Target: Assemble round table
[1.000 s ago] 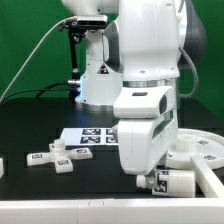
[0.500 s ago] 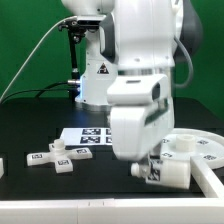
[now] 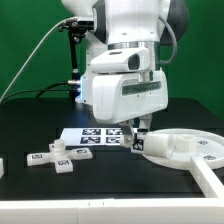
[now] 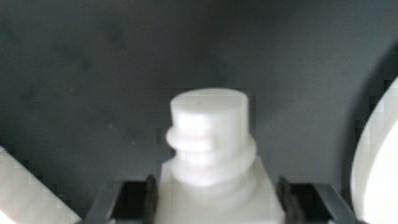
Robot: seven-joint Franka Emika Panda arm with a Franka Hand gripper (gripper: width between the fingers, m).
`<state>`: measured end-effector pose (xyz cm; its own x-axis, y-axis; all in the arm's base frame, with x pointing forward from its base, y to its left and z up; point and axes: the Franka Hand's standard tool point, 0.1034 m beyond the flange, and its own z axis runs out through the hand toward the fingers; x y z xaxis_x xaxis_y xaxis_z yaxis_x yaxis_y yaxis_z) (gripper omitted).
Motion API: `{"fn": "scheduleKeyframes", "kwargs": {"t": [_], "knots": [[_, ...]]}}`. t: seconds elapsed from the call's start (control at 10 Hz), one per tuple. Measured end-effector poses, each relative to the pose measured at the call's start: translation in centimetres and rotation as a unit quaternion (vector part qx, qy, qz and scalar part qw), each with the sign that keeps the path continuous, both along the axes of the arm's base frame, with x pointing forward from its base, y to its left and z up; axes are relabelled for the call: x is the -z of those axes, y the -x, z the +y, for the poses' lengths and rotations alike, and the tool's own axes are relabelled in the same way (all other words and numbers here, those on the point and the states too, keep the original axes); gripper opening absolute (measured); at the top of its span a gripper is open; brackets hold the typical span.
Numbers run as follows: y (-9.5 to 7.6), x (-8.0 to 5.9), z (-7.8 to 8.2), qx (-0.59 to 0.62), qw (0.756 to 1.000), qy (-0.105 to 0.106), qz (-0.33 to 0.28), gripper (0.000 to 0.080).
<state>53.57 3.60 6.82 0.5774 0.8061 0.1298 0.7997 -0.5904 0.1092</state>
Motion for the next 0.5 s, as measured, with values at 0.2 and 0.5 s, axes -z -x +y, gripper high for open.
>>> {"fn": "scheduleKeyframes", "kwargs": {"t": [0.2, 0.5], "knots": [[0.2, 0.1, -0.1, 0.001, 1.000, 0.000, 0.001, 0.0314], [6.0, 0.3, -4.0, 0.133, 0.991, -0.018, -0.007, 0.0314]]}}
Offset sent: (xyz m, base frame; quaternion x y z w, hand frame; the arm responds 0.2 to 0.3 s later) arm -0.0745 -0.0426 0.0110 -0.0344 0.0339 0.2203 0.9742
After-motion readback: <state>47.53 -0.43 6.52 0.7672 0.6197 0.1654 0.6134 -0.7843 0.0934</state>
